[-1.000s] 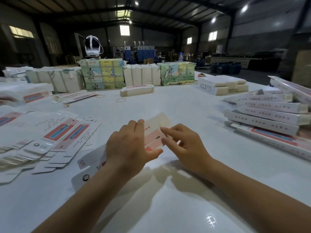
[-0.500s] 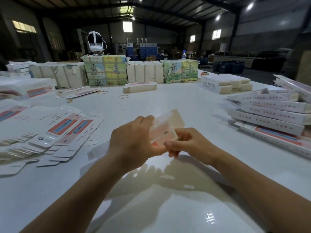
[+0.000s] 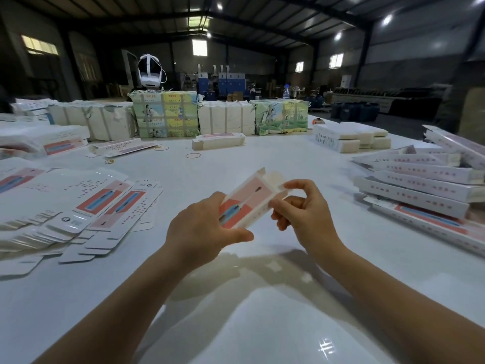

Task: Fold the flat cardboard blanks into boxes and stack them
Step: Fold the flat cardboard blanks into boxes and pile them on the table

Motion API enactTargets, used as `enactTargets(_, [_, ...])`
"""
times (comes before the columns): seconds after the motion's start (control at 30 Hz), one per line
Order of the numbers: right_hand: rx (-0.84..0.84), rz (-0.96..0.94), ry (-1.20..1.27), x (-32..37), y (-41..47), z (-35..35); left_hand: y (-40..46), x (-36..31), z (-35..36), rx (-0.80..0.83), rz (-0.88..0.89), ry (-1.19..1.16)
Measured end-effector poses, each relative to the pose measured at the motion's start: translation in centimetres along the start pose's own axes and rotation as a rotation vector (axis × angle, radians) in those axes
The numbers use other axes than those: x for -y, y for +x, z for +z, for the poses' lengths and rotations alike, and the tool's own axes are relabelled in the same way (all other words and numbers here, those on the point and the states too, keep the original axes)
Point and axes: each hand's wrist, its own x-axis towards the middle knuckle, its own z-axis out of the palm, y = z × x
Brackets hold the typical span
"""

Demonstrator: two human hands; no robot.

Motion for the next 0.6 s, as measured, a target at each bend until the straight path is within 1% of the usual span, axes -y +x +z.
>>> enactTargets(0.07, [-0.088, -0.048, -0.033, -0.3, -0.3, 0.5, 0.0, -0.3, 0.3, -0.050, -0.001, 0.001])
enactTargets(0.17, [-0.151, -0.087, -0.065, -0.5, -0.6, 1.0, 0.1, -0.6, 0.7, -0.085, -0.012, -0.013])
enactTargets(0.23, [-0.134, -0.082, -0.086, -0.5, -0.8, 1.3, 0.1, -0.7, 1.0, -0.091, -0.014, 0.000])
enactTargets(0.3, [-0.117, -0.123, -0.161, -0.4, -1.0, 1.4, 0.0, -0.7, 1.2, -0.094, -0.003, 0.013])
enactTargets(0.4, [-0.155, -0.275, -0.327, 0.0, -1.2, 1.2, -0.1, -0.5, 1.1, -0.112, 0.022, 0.019])
enactTargets(0.5, [-0.158, -0.445, -0.508, 0.2, -1.4, 1.1, -0.2, -0.2, 0.9, -0.131, 0.029, 0.075])
enactTargets(0.53, [-0.154, -0.456, -0.537, 0.2, -1.4, 1.1, -0.3, -0.1, 0.9, -0.132, 0.026, 0.094])
enactTargets(0.6, [-0.143, -0.391, -0.520, 0.2, -1.2, 1.0, -0.3, -0.1, 0.9, -0.127, 0.024, 0.144])
